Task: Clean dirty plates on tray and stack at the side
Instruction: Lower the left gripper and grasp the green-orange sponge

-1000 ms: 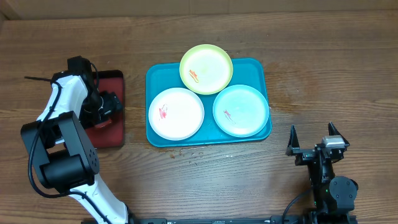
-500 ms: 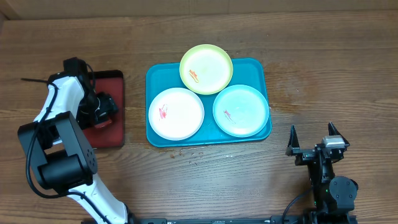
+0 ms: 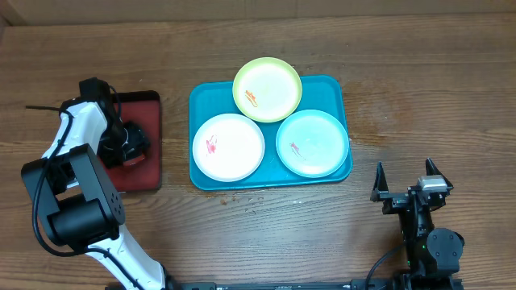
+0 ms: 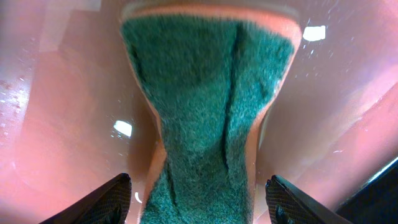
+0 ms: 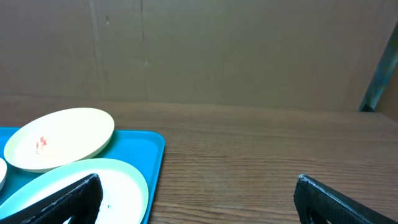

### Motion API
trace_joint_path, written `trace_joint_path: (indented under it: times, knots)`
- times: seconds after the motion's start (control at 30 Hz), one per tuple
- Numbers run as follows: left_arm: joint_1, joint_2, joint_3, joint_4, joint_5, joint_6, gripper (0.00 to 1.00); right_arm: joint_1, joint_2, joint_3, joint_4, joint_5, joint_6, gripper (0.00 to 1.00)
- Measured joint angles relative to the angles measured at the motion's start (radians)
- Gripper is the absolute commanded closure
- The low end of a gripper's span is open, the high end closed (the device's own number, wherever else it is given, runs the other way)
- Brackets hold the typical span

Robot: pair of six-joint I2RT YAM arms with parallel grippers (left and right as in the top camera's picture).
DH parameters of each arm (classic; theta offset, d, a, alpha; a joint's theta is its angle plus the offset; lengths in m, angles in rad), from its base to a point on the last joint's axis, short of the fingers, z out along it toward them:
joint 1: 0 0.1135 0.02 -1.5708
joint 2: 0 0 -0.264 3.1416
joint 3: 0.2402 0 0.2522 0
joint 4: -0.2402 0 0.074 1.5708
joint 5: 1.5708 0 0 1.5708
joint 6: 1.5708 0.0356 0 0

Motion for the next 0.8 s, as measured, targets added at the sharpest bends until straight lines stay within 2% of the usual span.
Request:
trace_joint_path:
  times: [0.33, 0.4, 0.47, 0.7, 0.8]
  knots:
    - [0.0, 0.0, -0.02, -0.002, 0.007, 0.0, 0.4, 0.0, 0.0, 0.0, 0.0, 0.0, 0.0, 0.0]
    - [0.0, 0.0, -0.02, -0.002, 0.007, 0.004, 0.38, 0.0, 0.0, 0.0, 0.0, 0.0, 0.0, 0.0]
    - [0.0, 0.0, -0.02, -0.002, 0.007, 0.012, 0.32, 0.0, 0.0, 0.0, 0.0, 0.0, 0.0, 0.0]
    - [0.0, 0.0, -0.02, 0.009, 0.007, 0.08, 0.3, 0.0, 0.0, 0.0, 0.0, 0.0, 0.0, 0.0]
    - [0.0, 0.0, -0.02, 0.012, 0.007, 0.103, 0.32, 0.0, 0.0, 0.0, 0.0, 0.0, 0.0, 0.0]
